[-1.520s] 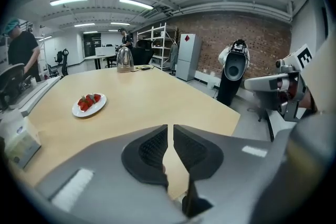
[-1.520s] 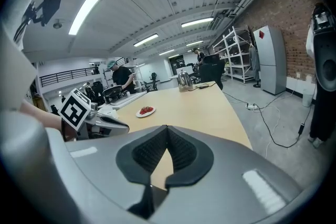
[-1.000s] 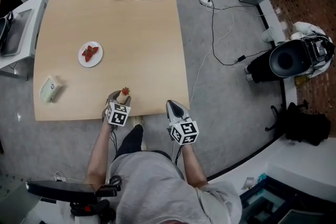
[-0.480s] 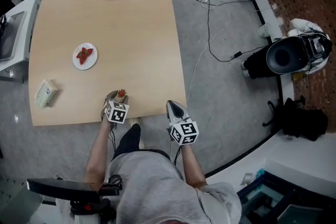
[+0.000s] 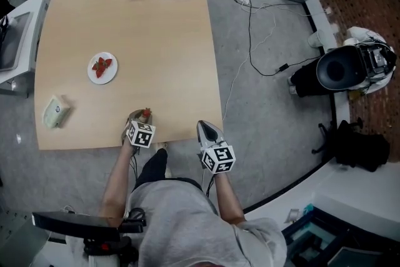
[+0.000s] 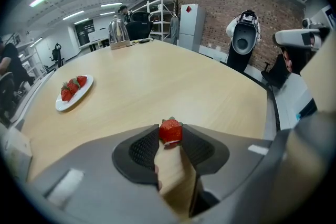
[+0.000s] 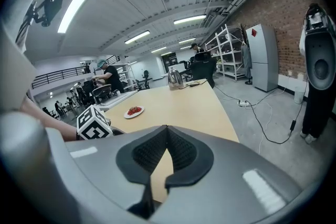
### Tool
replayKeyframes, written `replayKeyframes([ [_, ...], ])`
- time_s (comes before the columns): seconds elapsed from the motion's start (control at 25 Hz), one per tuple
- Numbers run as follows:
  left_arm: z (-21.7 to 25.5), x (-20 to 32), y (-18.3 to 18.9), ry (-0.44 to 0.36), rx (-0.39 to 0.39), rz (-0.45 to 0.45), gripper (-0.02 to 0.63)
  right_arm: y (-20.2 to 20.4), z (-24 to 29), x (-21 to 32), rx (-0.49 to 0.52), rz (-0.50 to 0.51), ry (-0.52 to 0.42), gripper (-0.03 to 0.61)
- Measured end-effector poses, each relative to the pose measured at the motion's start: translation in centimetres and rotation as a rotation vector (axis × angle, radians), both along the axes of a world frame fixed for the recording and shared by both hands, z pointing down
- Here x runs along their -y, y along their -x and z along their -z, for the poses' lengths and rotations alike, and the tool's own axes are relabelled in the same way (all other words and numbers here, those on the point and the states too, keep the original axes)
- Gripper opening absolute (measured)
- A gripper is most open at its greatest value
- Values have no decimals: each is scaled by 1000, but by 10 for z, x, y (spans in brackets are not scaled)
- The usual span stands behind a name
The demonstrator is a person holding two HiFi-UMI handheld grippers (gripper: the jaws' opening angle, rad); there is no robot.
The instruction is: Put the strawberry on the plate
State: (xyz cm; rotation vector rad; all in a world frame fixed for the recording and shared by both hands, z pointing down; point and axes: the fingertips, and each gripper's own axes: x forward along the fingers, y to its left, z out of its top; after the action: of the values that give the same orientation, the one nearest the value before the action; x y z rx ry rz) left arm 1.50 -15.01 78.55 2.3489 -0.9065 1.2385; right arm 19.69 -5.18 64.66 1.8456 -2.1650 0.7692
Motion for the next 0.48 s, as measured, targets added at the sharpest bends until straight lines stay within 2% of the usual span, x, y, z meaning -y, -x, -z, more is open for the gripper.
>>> replayKeyframes([
  [0.48, 25, 18, 11, -48, -35, 31, 154, 11, 3, 29, -1, 38, -25, 6],
])
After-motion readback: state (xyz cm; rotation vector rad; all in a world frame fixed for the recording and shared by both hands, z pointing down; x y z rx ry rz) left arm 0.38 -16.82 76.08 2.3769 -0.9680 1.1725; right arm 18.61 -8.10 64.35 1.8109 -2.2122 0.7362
